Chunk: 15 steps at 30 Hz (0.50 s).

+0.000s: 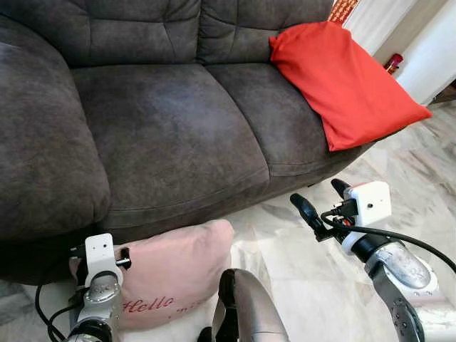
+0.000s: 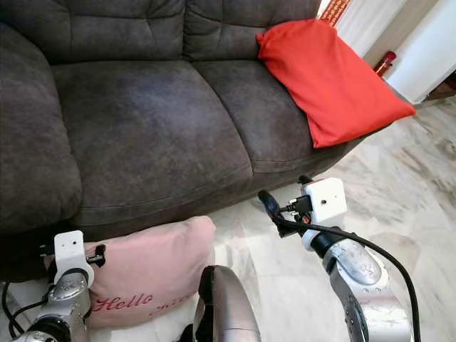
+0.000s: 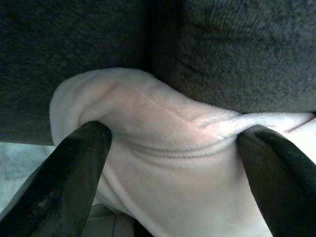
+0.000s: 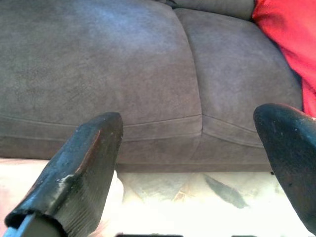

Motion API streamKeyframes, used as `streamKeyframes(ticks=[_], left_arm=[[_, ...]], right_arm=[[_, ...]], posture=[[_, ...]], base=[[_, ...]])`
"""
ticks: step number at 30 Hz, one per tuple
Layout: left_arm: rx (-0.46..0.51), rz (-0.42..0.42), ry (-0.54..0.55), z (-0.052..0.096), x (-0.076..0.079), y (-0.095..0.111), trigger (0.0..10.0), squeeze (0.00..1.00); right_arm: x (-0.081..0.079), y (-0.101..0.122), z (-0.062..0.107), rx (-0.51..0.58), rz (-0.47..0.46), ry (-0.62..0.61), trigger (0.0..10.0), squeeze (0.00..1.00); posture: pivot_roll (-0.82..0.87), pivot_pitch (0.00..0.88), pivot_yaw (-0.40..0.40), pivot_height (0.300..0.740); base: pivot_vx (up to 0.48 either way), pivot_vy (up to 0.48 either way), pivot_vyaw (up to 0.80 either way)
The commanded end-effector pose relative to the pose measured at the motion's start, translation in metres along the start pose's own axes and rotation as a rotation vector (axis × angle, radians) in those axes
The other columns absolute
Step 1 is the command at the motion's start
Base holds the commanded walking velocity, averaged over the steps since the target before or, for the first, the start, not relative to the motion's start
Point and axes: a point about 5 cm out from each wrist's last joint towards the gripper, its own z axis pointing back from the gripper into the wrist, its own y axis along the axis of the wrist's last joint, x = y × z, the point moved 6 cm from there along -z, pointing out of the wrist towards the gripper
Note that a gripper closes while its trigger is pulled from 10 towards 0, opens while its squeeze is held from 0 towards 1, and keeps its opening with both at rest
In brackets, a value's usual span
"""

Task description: Move the pillow to the sofa from floor

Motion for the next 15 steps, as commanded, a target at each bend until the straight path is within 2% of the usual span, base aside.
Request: streamKeyframes(ticks=[1, 9, 10, 15], left_arm=[[0.079, 0.026, 0.084, -0.003, -0.016, 0.023, 10.0, 1.00], [0.061, 0.029, 0.108, -0.001, -0.026, 0.018, 10.0, 1.00], [0.053, 0.036, 0.111, 0.000, -0.028, 0.017, 10.0, 0.00], [0.014, 0.076, 0.121, 0.000, -0.032, 0.012, 10.0, 0.00]], right_arm=[[0.005, 0.001, 0.002, -0.005, 0.016, -0.020, 10.0, 0.00], [0.001, 0.001, -0.001, -0.002, 0.008, -0.016, 10.0, 0.00], [0.002, 0.001, 0.000, -0.003, 0.010, -0.017, 10.0, 0.00], [0.003, 0.000, 0.001, -0.006, 0.013, -0.024, 10.0, 0.00]], posture=[[-0.01, 0.177, -0.338, 0.535], [-0.01, 0.176, -0.328, 0.535], [-0.01, 0.176, -0.327, 0.535], [-0.01, 0.178, -0.324, 0.535]], base=[[0.000, 0.000, 0.00], [0.000, 0.000, 0.00], [0.000, 0.000, 0.00], [0.000, 0.000, 0.00]])
